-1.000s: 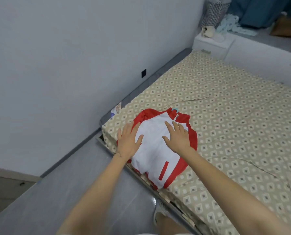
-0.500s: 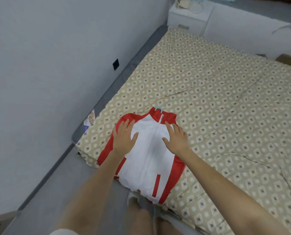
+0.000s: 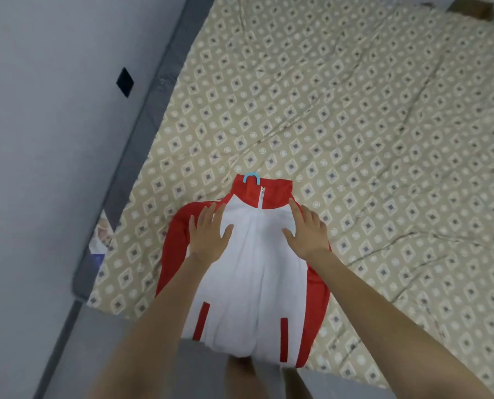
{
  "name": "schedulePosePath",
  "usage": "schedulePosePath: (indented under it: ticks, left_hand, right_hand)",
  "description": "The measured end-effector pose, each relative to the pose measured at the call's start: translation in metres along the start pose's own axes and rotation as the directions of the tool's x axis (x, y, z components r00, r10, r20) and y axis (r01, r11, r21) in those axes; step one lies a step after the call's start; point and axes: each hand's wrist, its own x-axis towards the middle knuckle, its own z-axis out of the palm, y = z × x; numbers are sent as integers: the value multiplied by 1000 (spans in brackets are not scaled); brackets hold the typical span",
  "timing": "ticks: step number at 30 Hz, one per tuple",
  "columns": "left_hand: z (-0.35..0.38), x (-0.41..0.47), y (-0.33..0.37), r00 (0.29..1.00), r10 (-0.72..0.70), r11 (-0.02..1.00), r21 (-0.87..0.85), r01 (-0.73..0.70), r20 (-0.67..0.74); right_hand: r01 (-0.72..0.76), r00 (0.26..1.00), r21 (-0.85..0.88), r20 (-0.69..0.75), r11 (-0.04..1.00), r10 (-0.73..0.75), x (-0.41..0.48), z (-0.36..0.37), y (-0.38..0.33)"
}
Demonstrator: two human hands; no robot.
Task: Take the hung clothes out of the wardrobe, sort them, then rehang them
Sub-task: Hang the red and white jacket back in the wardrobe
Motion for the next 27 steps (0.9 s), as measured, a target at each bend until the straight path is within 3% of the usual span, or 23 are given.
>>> schedulePosePath:
  ticks: [9, 17, 22, 27]
  left_hand:
    - [89, 79, -38, 997, 76, 992, 106, -74, -15]
    - [137, 127, -48, 947, 135, 979, 186, -82, -292]
    - [142, 133, -53, 954, 102, 983, 177, -53, -283]
    - [126, 116, -48, 945, 124, 991, 85, -102, -302]
  right_hand:
    - [-98, 995, -20, 11, 995, 98, 79, 83, 23]
    - [-109, 993, 31, -37, 994, 110, 132, 124, 42]
    - [-84, 988, -36, -135, 996, 78, 134, 137, 45]
    - [-99, 995, -6, -9, 995, 99, 122, 123, 48]
